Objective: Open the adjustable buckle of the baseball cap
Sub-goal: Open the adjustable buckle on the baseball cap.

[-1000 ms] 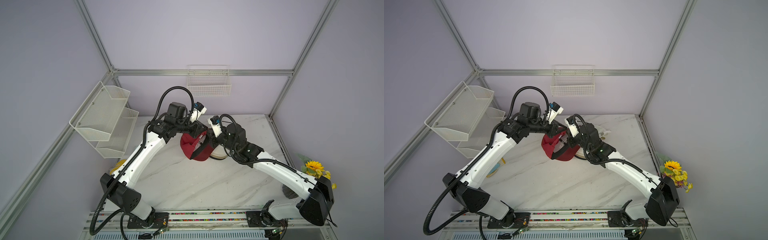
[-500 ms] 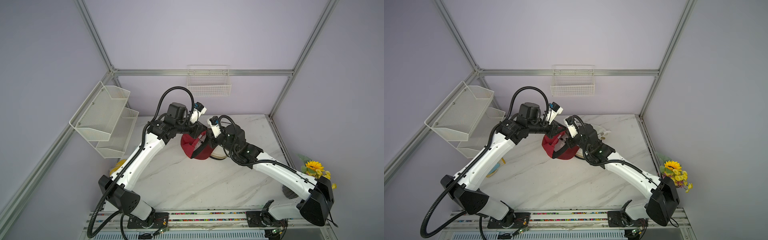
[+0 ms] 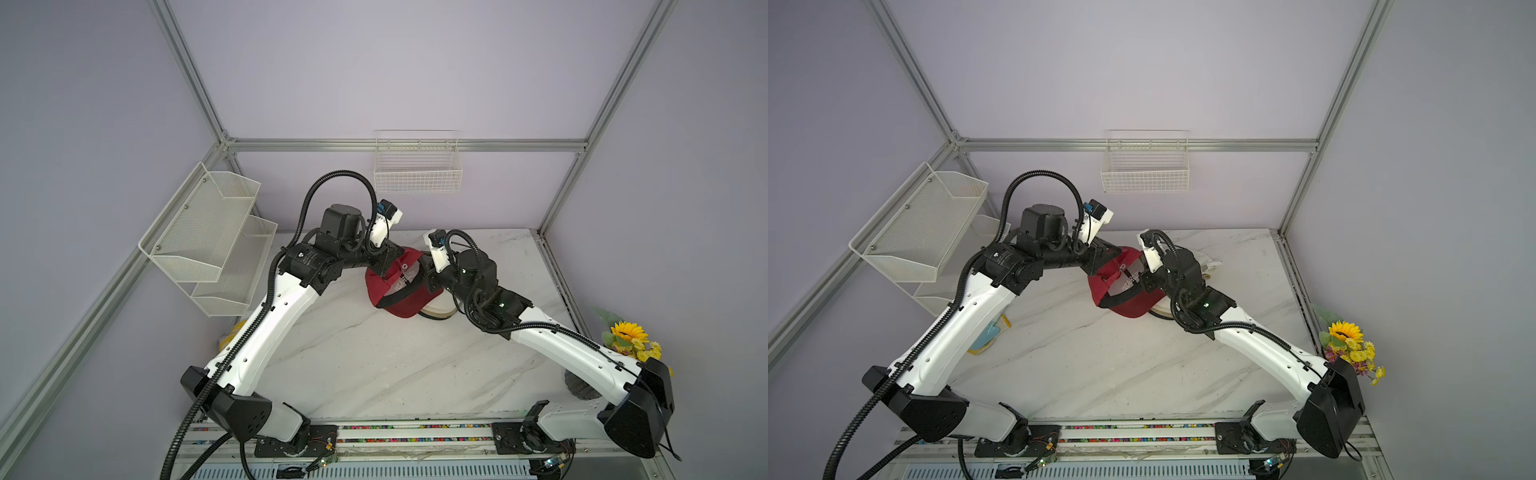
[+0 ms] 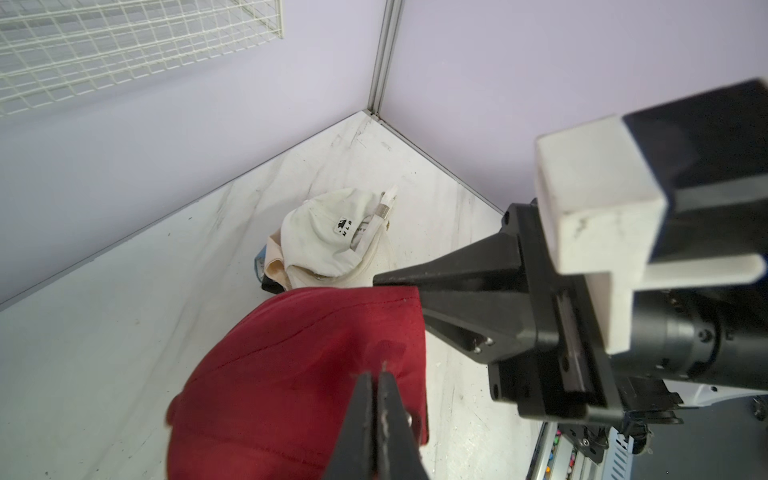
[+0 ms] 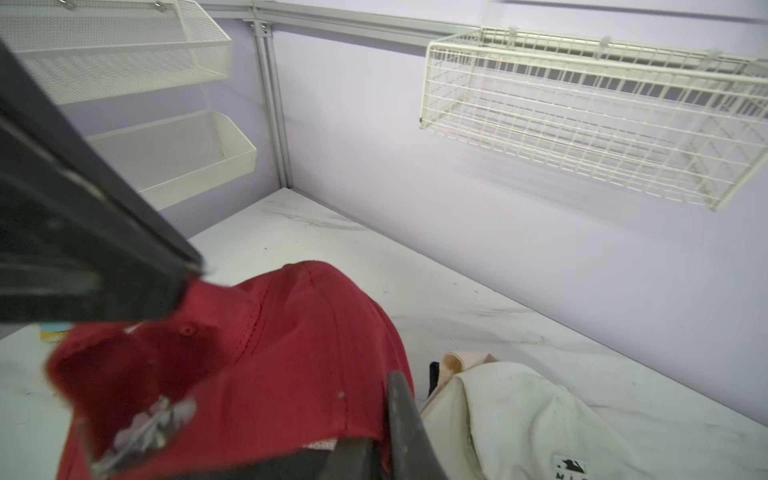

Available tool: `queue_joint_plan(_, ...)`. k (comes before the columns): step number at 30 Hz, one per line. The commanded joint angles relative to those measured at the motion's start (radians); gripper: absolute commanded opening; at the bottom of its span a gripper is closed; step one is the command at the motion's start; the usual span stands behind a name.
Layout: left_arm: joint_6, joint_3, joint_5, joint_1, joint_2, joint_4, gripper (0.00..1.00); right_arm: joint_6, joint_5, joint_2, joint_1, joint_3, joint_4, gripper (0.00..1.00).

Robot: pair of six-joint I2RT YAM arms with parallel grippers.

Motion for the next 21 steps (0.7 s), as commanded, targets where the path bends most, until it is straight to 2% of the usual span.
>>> queue_joint_plan(1,0.014,0.007,-0.019,0.003,-0.031,0.006,0.0,0.014,0.036,-0.019,-0.006,-0.007,0.001,0.1)
queue_joint_plan(5,0.014,0.007,-0.016,0.005,-0.03,0.006,0.0,0.015,0.031,-0.016,-0.009,-0.003,0.001,0.0)
queue_joint_plan(11,0.012,-0.094,-0.02,0.005,-0.031,0.012,0.0,0.043,0.028,-0.001,-0.029,0.052,-0.005,0.0)
queue_joint_plan(15,0.006,-0.203,-0.057,0.005,-0.097,0.016,0.0,0.091,0.024,0.02,-0.081,0.13,-0.028,0.0)
queue_joint_plan(18,0.002,-0.264,-0.092,0.005,-0.139,0.023,0.0,0.142,-0.041,0.023,-0.153,0.179,-0.04,0.0)
queue_joint_plan(21,-0.01,-0.302,-0.101,0.005,-0.167,0.047,0.0,0.15,-0.06,0.046,-0.166,0.22,-0.051,0.0)
